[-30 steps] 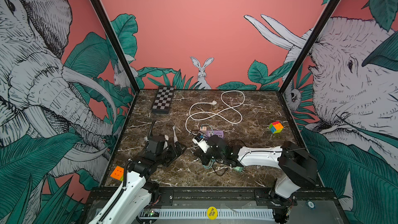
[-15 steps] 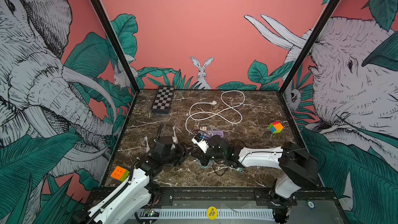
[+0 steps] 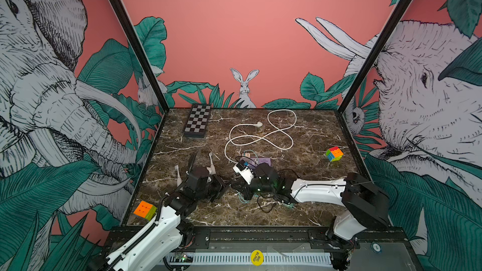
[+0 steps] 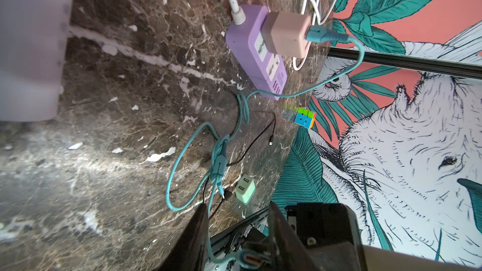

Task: Charge the electric toothbrush
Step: Pick up the charging cable from the center of the board.

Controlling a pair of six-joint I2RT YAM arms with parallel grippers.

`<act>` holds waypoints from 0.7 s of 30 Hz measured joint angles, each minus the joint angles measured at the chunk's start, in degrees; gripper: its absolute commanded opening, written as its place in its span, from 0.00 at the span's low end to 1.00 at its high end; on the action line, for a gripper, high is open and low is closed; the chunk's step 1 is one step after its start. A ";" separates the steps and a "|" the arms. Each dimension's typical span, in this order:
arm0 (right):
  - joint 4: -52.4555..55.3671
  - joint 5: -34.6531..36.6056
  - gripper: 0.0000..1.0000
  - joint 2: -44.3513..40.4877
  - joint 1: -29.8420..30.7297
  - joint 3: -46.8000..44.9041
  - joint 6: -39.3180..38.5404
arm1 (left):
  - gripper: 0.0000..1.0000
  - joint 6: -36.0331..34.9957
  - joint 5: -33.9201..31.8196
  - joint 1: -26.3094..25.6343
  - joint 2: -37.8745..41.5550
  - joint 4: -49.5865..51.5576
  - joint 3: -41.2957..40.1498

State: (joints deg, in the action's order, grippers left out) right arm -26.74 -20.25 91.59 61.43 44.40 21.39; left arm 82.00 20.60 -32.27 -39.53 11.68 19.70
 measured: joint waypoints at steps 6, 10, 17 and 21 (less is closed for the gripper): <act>-0.87 -0.22 0.00 0.00 0.00 0.00 0.92 | 0.30 0.44 -0.33 -0.46 0.22 -1.27 0.00; -1.11 -0.35 0.00 0.00 0.00 0.00 1.29 | 0.25 0.35 -0.55 -0.70 0.28 -1.33 0.00; -1.73 -0.63 0.00 0.57 0.00 0.00 1.64 | 0.20 -0.13 -1.31 -0.70 1.27 -0.68 0.00; -1.68 -1.03 0.00 0.72 0.00 0.00 1.81 | 0.17 -0.74 -1.49 -0.74 1.20 0.13 0.02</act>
State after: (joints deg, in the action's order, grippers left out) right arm -28.42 -21.28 92.31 61.43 44.40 23.20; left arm 81.25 19.11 -33.01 -38.33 11.81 19.73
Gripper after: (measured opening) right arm 0.052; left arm 0.175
